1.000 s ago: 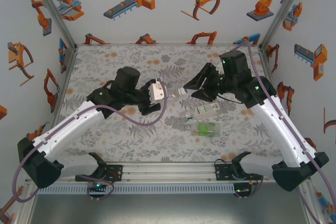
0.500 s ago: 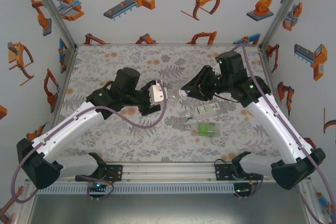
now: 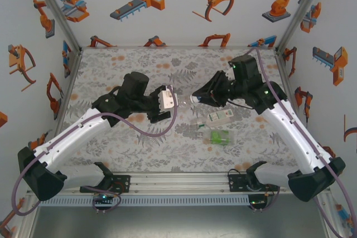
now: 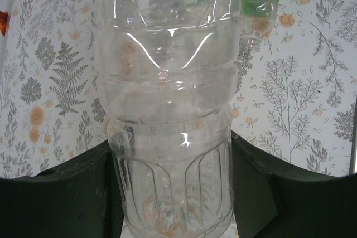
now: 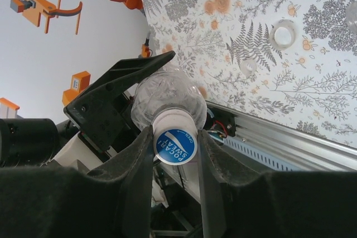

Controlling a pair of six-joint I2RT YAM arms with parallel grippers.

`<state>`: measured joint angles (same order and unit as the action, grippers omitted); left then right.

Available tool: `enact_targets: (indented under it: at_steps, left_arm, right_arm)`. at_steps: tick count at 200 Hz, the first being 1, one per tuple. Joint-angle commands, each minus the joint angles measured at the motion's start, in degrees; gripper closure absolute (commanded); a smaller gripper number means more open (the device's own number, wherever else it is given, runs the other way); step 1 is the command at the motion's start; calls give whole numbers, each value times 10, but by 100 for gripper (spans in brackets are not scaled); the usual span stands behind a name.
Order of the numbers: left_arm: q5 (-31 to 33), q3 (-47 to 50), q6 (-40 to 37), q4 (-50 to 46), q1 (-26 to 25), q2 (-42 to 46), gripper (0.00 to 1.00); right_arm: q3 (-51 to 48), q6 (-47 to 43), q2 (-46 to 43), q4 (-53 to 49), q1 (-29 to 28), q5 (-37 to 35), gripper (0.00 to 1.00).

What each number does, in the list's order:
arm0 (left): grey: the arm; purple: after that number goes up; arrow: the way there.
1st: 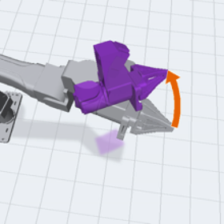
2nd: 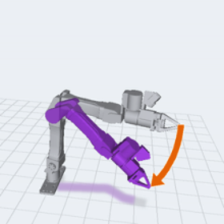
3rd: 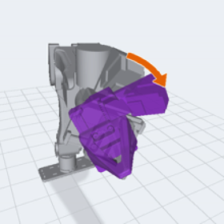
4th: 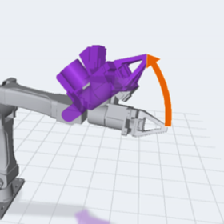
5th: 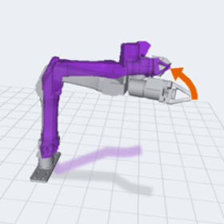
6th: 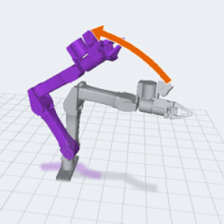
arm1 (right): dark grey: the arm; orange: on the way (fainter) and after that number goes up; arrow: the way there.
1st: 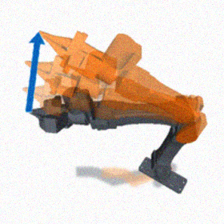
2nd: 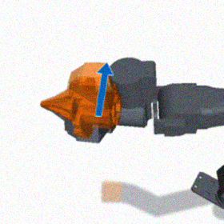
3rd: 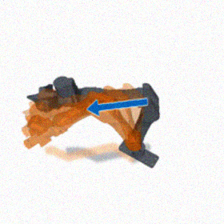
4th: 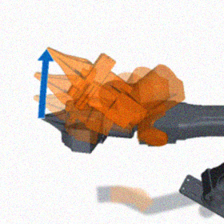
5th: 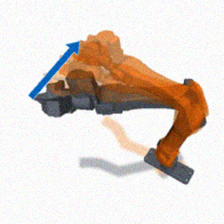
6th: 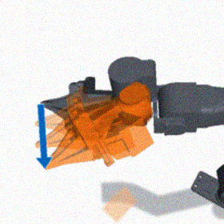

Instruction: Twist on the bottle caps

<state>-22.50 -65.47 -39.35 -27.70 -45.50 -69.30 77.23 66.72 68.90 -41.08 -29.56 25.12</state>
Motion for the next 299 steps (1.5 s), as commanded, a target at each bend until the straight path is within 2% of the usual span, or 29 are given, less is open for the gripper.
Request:
enact_targets:
  at_steps: [1, 42, 68, 88, 121, 154, 168, 204, 229, 258, 275, 287, 299]
  left_arm:
    - [-49, -5, 5, 9, -7, 1, 100]
    - [-118, -21, 26, 10, -6, -3, 100]
    - [-170, -39, 33, 5, -6, -3, 100]
    - [-201, -55, 34, -9, -6, -5, 100]
    - [-221, -60, 34, -20, -7, 7, 100]
    - [-223, -62, 32, -30, -6, 13, 100]
    - [-226, -62, 31, -31, -6, 15, 100]
    - [-242, -61, 29, -27, -7, 18, 100]
    - [-232, -58, 30, -19, -7, 25, 100]
    - [-181, -34, 42, 39, -8, 44, 100]
    - [-148, -20, 58, 81, -7, 48, 100]
    - [-122, -17, 65, 98, -8, 45, 100]
    - [-93, -15, 68, 109, -8, 40, 100]
  right_arm:
    - [-6, -56, -33, 87, 3, 21, 100]
    - [-7, -239, -86, 143, 3, 46, 100]
    - [-16, -353, -103, 194, 3, 137, 100]
    - [-22, -474, -121, 212, 3, 203, 100]
    - [-8, -681, -140, 165, 3, 283, 100]
    - [12, -793, -128, 103, 2, 336, 100]
    - [0, -827, -134, 108, 1, 364, 100]
    - [-35, -844, -154, 163, 1, 391, 100]
    - [-40, -824, -156, 170, 0, 371, 100]
    - [-92, -636, -167, 269, 0, 246, 100]
    - [-127, -492, -183, 321, -1, 136, 100]
    - [-138, -389, -190, 328, -1, 58, 100]
    - [-131, -291, -190, 293, -1, -18, 100]
